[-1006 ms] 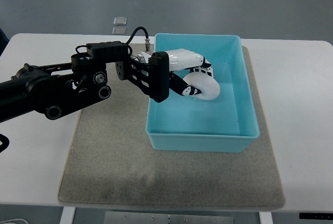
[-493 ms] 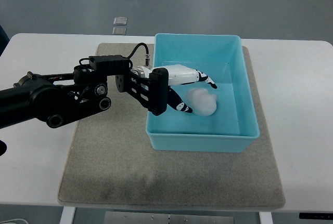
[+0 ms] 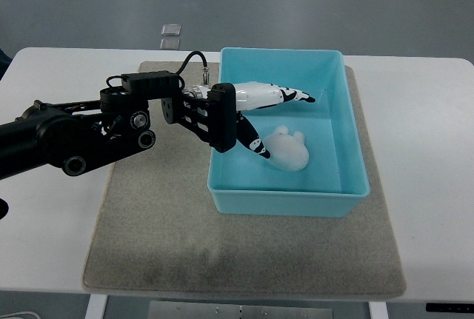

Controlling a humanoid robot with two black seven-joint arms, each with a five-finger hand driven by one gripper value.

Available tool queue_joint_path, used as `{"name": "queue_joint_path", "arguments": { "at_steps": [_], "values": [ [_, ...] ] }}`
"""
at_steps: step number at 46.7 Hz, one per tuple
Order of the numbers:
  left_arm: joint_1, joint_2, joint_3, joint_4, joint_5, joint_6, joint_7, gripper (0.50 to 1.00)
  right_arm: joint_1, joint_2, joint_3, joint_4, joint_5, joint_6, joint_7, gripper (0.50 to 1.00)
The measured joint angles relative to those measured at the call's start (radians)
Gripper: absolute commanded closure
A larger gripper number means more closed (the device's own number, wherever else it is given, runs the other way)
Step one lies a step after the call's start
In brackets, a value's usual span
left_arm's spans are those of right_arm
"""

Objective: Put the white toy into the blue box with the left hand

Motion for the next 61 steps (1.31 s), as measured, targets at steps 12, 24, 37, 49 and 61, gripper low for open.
{"name": "queue_joint_path", "arguments": {
  "at_steps": [12,24,37,49,61],
  "values": [
    [0.040,0.016,-0.175,0.015,-0.265,0.004,0.000,0.508,0.000,0.000,0.000,0.000,0.000,0.000,0.000,0.564],
    [0.065,0.063,-0.296,0.056,-0.587,0.096,0.006,0.510,0.000,0.000,0.000,0.000,0.000,0.000,0.000,0.564],
    [0.064,0.085,-0.307,0.194,-0.991,0.077,0.011,0.506,0.000,0.000,0.000,0.000,0.000,0.000,0.000,0.564],
    [0.060,0.091,-0.315,0.373,-1.310,0.040,0.009,0.506,0.000,0.000,0.000,0.000,0.000,0.000,0.000,0.564],
    [0.128,0.098,-0.441,0.434,-1.477,-0.053,0.009,0.504,0.000,0.000,0.000,0.000,0.000,0.000,0.000,0.564]
  ]
}}
